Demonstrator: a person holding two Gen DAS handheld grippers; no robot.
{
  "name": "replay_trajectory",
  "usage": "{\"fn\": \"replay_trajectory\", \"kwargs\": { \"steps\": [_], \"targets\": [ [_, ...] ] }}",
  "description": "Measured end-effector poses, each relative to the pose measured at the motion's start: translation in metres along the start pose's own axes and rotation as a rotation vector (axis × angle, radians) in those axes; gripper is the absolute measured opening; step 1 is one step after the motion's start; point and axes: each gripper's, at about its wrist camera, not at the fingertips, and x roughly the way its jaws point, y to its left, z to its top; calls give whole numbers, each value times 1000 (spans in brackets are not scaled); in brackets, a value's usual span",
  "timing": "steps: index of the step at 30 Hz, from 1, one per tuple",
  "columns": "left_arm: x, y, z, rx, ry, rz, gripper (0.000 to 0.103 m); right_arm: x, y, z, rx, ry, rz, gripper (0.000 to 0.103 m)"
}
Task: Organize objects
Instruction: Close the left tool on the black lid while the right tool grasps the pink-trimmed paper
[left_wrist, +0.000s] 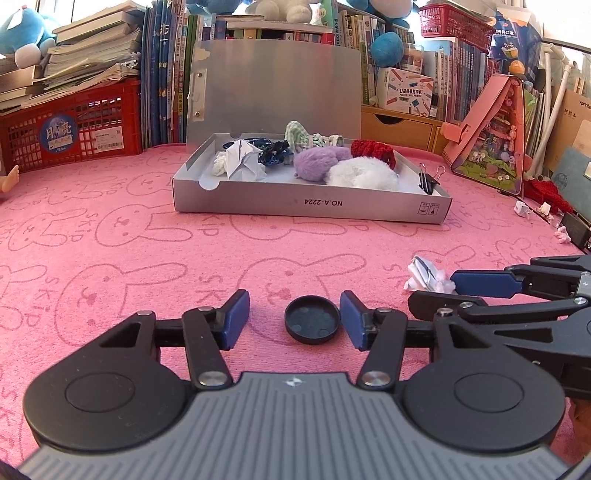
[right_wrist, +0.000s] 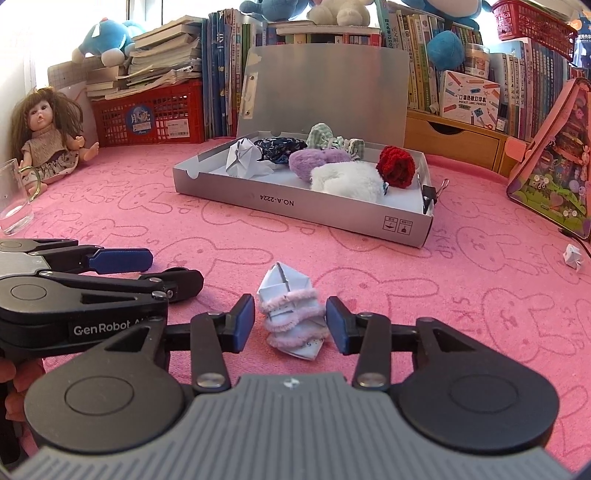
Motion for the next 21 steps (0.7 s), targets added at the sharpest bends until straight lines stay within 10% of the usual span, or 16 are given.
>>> {"fn": "replay_trajectory", "kwargs": {
  "steps": [21],
  "targets": [
    [1, -2, 0, 11, 1, 38, 47, 4, 6, 1, 19, -1, 8, 47]
  ]
}}
